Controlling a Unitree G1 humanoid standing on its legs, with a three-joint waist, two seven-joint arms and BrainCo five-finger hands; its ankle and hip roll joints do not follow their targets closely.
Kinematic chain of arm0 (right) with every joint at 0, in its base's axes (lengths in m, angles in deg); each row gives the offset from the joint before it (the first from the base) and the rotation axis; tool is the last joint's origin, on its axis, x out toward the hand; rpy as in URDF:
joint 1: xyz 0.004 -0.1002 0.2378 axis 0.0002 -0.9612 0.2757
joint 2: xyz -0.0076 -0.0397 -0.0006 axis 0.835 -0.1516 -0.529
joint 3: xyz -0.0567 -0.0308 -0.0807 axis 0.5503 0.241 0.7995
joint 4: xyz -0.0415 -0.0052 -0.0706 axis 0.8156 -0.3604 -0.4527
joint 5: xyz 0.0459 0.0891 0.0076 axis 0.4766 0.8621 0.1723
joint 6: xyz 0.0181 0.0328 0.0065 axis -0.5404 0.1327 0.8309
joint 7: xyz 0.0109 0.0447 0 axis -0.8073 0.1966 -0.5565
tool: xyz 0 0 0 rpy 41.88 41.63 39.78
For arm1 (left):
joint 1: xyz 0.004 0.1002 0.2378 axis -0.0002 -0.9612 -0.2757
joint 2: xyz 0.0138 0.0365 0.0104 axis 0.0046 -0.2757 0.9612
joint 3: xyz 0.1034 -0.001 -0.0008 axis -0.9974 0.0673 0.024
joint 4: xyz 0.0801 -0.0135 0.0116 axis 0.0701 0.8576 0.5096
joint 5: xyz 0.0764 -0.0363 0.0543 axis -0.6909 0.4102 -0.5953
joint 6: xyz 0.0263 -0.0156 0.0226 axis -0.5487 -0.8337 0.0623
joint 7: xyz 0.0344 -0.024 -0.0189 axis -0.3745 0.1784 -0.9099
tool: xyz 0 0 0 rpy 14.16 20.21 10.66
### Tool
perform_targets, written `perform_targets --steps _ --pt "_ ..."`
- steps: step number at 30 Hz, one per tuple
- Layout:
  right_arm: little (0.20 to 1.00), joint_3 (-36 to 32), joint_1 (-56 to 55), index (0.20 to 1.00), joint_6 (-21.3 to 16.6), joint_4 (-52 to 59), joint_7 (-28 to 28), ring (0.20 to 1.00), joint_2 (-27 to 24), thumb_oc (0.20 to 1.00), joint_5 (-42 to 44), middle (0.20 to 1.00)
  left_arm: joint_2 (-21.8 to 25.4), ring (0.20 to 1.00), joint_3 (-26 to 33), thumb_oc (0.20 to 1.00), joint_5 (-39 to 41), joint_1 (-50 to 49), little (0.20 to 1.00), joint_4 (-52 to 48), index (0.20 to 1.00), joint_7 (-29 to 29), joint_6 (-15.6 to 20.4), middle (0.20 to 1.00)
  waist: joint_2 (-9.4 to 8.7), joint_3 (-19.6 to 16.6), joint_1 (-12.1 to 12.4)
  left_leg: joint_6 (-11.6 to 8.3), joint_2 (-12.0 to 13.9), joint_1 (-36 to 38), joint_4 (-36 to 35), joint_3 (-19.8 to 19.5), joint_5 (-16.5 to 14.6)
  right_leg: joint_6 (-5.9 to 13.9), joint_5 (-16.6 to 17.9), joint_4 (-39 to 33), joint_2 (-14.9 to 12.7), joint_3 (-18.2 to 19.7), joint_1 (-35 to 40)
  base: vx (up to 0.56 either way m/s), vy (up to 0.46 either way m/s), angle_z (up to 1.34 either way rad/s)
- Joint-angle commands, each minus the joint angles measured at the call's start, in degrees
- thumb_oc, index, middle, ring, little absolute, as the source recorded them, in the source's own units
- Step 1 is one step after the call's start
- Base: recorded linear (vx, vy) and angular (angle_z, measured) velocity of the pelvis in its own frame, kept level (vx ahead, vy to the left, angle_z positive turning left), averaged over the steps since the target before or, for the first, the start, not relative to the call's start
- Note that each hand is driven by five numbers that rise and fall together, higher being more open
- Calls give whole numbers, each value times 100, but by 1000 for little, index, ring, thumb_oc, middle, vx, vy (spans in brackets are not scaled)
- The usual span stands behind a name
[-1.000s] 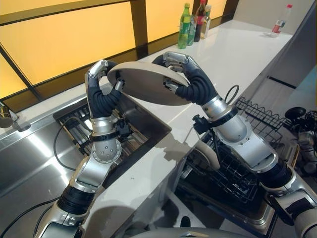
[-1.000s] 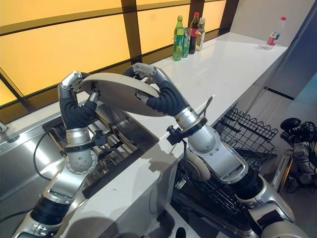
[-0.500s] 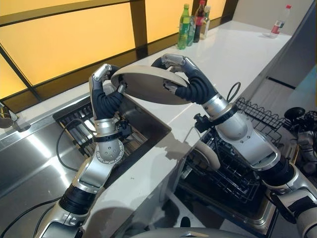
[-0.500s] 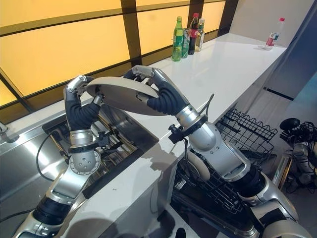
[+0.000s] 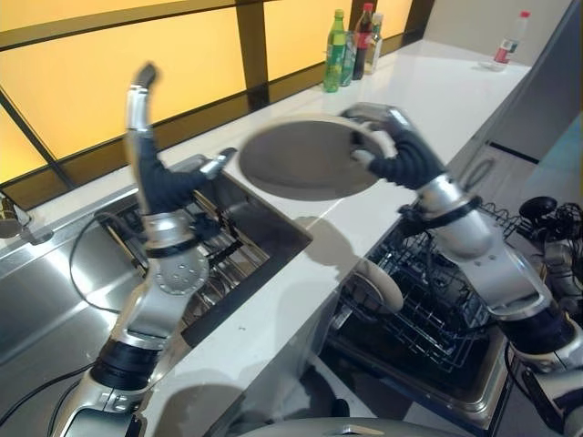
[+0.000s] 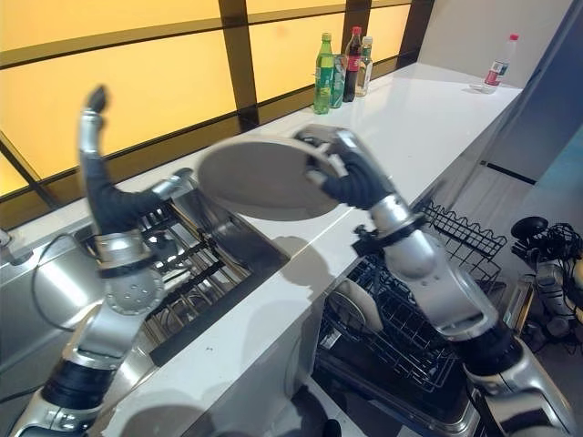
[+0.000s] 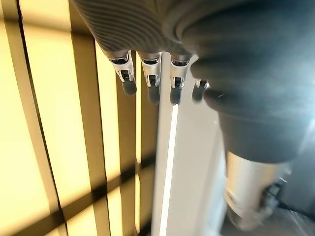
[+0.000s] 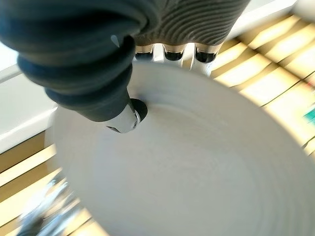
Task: Pick up plates and place into dishwasher.
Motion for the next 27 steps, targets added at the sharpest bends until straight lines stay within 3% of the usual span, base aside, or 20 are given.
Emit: perform_targets --steps 1,11,18,25,27 --pt "200 -562 -287 200 -284 -141 349 200 -363 200 -134 200 621 1000 338 1000 -13 -253 1000 463 1000 -269 135 1000 -138 -514 -92 133 -317 -276 58 378 -24 604 -937 299 -363 260 669 39 16 -5" --pt "200 -1627 -1349 200 -377 -748 778 200 -458 200 -203 200 686 1000 1183 1000 -68 -983 1000 781 1000 -191 362 1000 -102 -528 -194 184 -398 -254 81 368 -82 631 -858 271 -397 466 589 68 42 -9" --pt "200 -1845 -1812 200 -327 -1055 957 200 -321 200 -320 200 662 1000 1412 1000 -109 -1321 1000 903 1000 -28 491 1000 -89 -425 -245 288 -483 -231 184 377 -207 723 -848 470 -499 655 422 100 88 -11" --pt "200 -1745 -2154 200 -230 -1549 991 200 -103 200 -286 200 734 1000 1670 1000 -71 -1645 1000 977 1000 247 613 1000 -125 -97 -289 524 -677 -309 441 329 -297 720 -979 1580 -325 750 -20 86 62 -16" --pt "200 -1783 -2293 200 -231 -1677 1018 200 -77 200 -239 200 789 1000 1748 1000 -1 -1730 1000 980 1000 359 683 1000 -174 25 -293 556 -747 -360 551 297 -294 706 -911 1607 -296 760 -92 102 -33 -4"
